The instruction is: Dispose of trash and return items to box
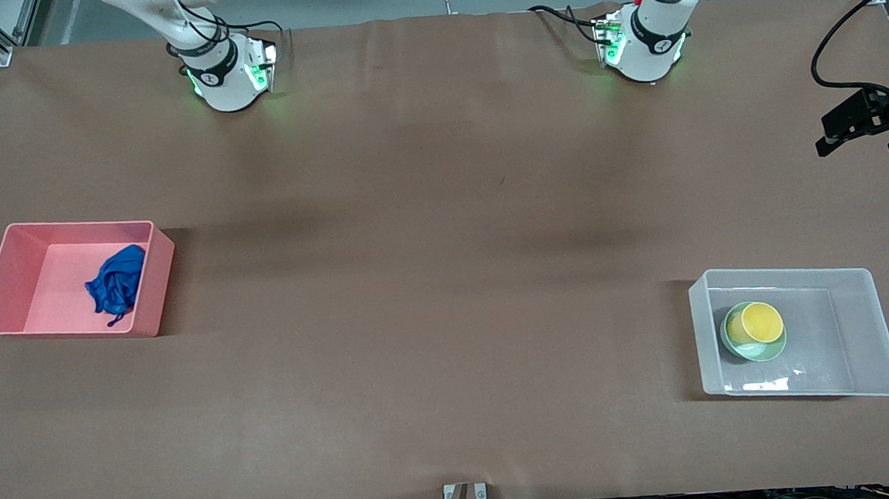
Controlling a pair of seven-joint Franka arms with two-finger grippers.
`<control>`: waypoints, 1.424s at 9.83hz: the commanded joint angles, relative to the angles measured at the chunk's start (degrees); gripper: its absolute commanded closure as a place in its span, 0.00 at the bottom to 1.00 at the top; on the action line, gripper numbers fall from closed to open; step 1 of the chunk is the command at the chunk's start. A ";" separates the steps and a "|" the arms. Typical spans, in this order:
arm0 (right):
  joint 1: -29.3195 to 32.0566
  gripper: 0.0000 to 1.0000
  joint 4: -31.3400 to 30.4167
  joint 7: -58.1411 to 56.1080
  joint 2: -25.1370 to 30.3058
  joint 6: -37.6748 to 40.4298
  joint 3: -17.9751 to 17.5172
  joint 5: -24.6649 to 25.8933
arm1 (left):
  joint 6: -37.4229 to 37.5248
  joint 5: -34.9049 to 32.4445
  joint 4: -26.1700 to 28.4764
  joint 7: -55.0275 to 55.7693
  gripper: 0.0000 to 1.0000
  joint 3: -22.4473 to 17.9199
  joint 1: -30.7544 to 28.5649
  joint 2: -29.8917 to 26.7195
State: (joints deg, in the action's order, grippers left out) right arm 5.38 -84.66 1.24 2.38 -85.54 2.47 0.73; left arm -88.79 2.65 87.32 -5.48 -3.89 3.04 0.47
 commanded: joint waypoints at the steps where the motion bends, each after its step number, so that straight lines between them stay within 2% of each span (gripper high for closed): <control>1: -0.10 0.00 0.02 -0.18 0.17 0.46 0.25 -0.90 | -1.55 -2.11 1.18 0.73 0.00 0.38 0.39 1.55; 5: -0.10 0.00 0.02 -0.27 0.17 0.73 0.25 -0.90 | -1.65 -5.02 3.56 1.35 0.00 3.45 -0.04 -0.64; 14: -0.37 0.00 0.02 -0.18 0.17 1.43 0.43 -0.82 | 0.73 -4.14 3.12 2.40 0.00 3.63 -0.84 -0.65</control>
State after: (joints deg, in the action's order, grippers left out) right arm 5.34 -84.66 1.23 2.38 -84.85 2.49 0.73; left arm -88.37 -1.12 87.93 -4.12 -0.82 2.67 0.48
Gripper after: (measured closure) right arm 0.000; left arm 0.000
